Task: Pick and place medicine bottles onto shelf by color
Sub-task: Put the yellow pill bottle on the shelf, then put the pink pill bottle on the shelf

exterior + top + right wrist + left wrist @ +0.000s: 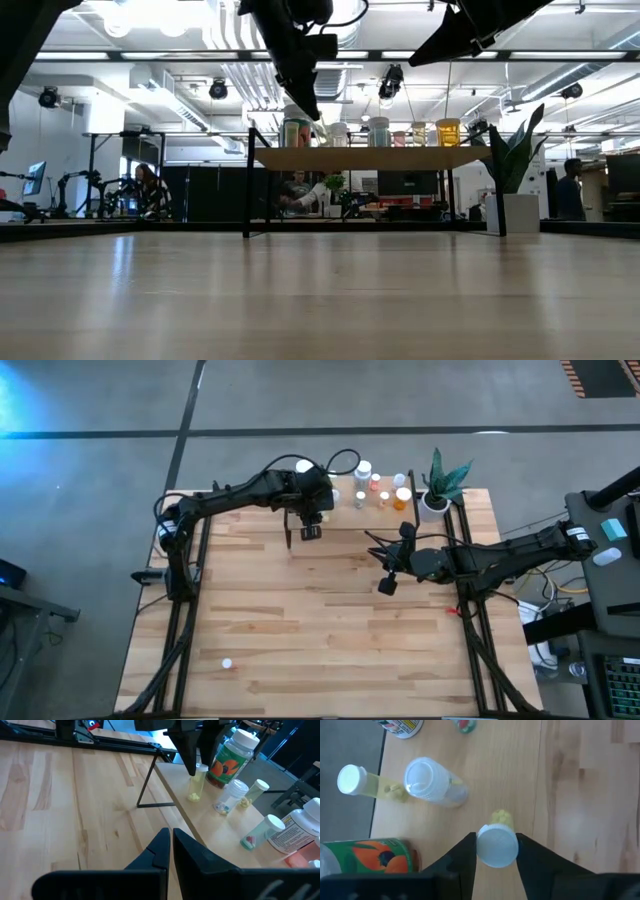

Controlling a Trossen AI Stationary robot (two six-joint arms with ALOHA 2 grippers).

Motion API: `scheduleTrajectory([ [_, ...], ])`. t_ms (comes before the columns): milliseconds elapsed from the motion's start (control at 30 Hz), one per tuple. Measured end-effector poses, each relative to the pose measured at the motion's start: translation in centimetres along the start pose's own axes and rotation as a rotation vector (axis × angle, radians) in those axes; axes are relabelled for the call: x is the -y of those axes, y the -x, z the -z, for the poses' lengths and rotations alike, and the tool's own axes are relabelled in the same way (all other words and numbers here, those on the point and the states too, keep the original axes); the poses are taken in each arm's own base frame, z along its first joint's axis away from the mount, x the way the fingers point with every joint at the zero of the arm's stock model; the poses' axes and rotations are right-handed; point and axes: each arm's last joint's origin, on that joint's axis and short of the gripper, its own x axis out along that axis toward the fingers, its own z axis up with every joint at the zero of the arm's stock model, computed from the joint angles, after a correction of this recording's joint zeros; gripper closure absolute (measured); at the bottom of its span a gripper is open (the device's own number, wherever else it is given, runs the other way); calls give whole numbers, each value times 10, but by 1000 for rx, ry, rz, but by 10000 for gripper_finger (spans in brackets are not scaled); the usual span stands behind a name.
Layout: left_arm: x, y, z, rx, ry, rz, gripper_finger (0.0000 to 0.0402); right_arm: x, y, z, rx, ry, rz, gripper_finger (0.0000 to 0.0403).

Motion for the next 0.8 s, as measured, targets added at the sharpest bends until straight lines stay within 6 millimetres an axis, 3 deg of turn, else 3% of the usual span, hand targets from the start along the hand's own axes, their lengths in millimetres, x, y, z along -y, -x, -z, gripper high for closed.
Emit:
scheduleTrajectory([
  [667,-1,0,-1,13,-2,-10,238,0,0,0,0,0,0,390],
  [800,-2,12,0,23,-20,-31,237,0,0,0,-1,3,0,390],
])
